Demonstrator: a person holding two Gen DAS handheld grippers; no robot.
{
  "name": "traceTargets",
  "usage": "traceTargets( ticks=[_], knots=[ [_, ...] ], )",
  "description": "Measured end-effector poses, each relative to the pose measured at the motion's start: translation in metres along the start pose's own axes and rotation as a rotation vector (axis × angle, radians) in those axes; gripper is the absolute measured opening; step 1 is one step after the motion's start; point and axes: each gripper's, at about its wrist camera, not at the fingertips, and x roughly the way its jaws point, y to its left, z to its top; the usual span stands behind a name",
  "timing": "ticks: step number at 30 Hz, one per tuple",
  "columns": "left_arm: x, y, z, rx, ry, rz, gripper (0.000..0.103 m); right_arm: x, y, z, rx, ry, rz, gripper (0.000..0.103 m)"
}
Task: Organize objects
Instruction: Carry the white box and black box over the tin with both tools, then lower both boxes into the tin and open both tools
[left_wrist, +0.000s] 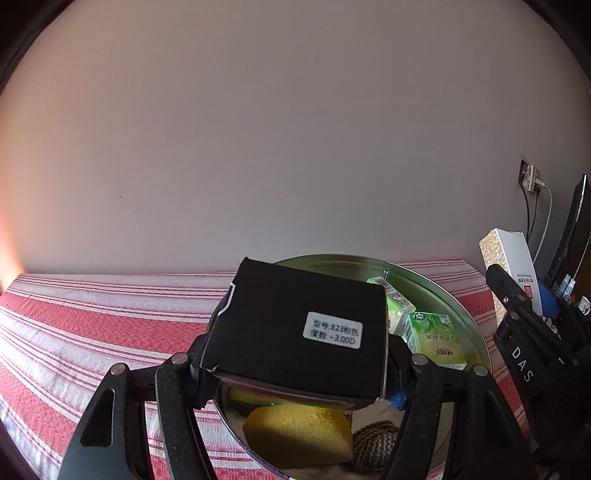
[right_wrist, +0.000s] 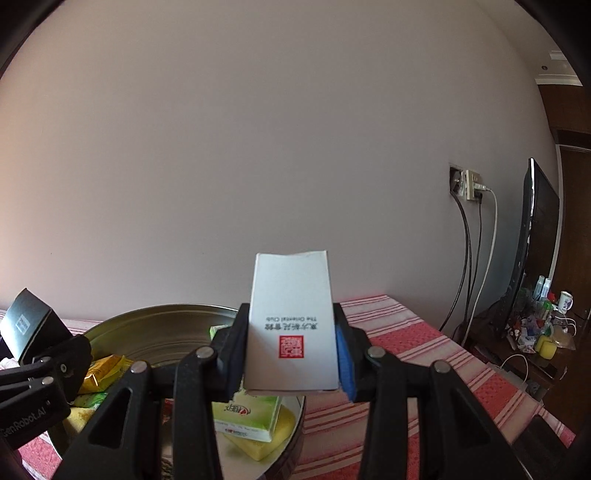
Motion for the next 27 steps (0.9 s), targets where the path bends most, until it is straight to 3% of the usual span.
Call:
traceTargets(
  ticks=[11, 13, 19, 27],
  knots=[
    [0.02, -0.014, -0.01, 0.042, 0.077, 0.006, 0.07, 0.032, 0.01, -0.004, -0.056, 0.067, 0.064, 0.041],
    [0.022, -0.013, -0.011, 0.034, 0.092, -0.003, 0.063, 0.038, 0.009, -0.005, -0.055, 0.089, 0.08, 0.041],
    [0.023, -0.014, -0.014, 0.045, 0.096, 0.013, 0.063, 0.04, 0.006, -0.006, -0.07, 0.104, 0.095, 0.041],
    [0.032, -0.008, -0.02, 0.041, 0.141, 0.037, 0.064, 0.052, 0.01, -0.013, -0.069, 0.202, 0.206, 0.043]
  ],
)
